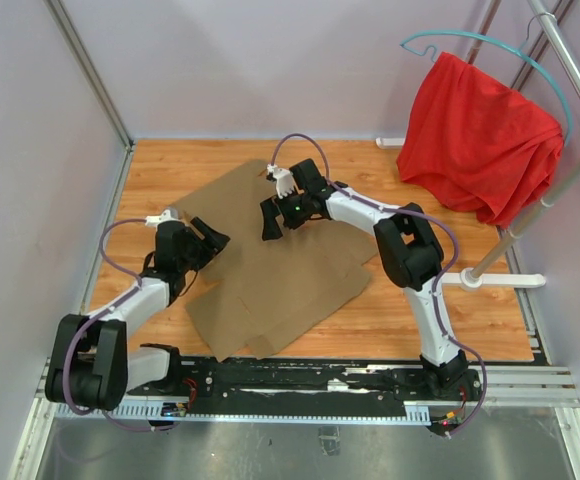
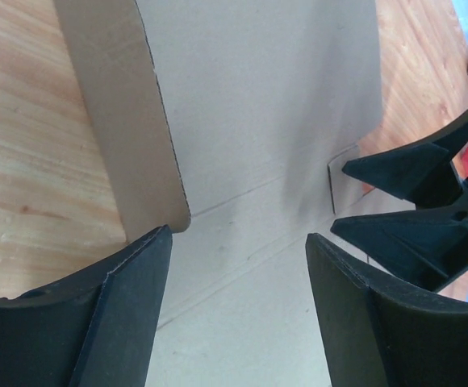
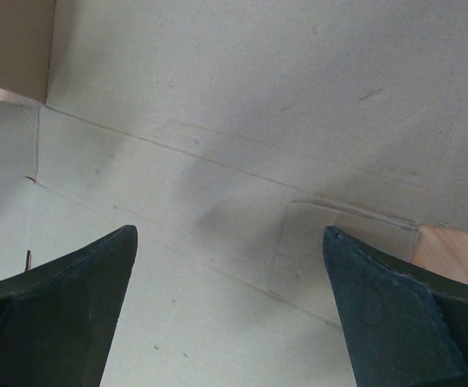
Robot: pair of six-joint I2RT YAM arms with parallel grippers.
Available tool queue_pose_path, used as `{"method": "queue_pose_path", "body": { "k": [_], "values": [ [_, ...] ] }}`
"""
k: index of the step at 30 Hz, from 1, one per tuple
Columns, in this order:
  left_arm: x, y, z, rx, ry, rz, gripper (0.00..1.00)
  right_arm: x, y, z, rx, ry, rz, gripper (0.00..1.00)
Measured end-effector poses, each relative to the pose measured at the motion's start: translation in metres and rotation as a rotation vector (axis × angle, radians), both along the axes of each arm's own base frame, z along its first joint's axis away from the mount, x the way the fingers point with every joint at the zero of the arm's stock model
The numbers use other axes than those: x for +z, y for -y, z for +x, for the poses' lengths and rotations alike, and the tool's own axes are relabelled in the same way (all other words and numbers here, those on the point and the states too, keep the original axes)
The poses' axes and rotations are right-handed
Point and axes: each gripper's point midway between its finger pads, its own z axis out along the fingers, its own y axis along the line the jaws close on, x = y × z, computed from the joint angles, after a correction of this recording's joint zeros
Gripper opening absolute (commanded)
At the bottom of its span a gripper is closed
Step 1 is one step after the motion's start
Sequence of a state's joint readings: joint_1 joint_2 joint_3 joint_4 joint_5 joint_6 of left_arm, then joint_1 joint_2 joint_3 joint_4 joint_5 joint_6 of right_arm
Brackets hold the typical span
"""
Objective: Fold the paper box
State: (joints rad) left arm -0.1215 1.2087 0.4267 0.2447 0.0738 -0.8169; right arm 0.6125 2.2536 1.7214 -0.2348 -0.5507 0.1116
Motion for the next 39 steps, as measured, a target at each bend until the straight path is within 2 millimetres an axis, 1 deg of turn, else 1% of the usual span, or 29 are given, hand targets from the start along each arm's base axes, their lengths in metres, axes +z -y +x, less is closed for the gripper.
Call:
{"method": "queue_pose_path", "body": {
  "k": [3,4,9,11,12,14,17,20,22,25,28,34,37,39],
  "values": [
    [0.003,-0.002,-0.008,0.004,-0.012,0.011,0.74,0.0,0.001,-0.001,-0.004,-0.002,0.001,0.99],
    [0.009,-0.004,-0.011,0.01,-0.002,0.017,0.74,0.0,0.0,-0.001,-0.005,-0.003,0.001,0.99],
    [0.052,-0.018,-0.022,0.062,0.116,0.051,0.73,0.001,0.0,0.0,-0.016,-0.011,0.005,1.0],
    [0.056,-0.023,-0.028,0.084,0.141,0.059,0.72,0.001,0.0,0.0,-0.018,-0.013,0.006,1.0],
    [0.052,-0.025,-0.032,0.094,0.135,0.065,0.71,0.001,0.0,0.0,-0.019,-0.014,0.007,1.0],
    [0.035,-0.028,-0.042,0.101,0.091,0.077,0.71,0.001,0.0,0.0,-0.021,-0.015,0.008,1.0],
    [0.001,-0.03,-0.058,0.095,-0.021,0.096,0.7,0.001,0.0,0.0,-0.023,-0.017,0.009,1.0],
    [-0.016,-0.03,-0.067,0.086,-0.097,0.107,0.7,0.001,0.001,0.001,-0.027,-0.019,0.011,1.0],
    [-0.02,-0.029,-0.069,0.08,-0.112,0.105,0.7,0.001,0.001,0.001,-0.029,-0.021,0.013,1.0],
    [-0.019,-0.026,-0.069,0.067,-0.109,0.096,0.69,0.001,0.0,0.001,-0.03,-0.023,0.015,1.0],
    [-0.017,-0.023,-0.066,0.051,-0.101,0.083,0.69,0.001,0.0,0.001,-0.03,-0.023,0.016,1.0],
    [-0.021,-0.012,-0.058,0.004,-0.138,0.056,0.68,0.001,0.0,0.001,-0.029,-0.024,0.017,1.0],
    [-0.017,-0.005,-0.053,-0.017,-0.133,0.041,0.68,0.002,0.0,0.0,-0.028,-0.025,0.018,1.0],
    [-0.01,0.001,-0.048,-0.036,-0.116,0.032,0.68,0.002,0.0,0.0,-0.028,-0.025,0.019,1.0]
  ]
}}
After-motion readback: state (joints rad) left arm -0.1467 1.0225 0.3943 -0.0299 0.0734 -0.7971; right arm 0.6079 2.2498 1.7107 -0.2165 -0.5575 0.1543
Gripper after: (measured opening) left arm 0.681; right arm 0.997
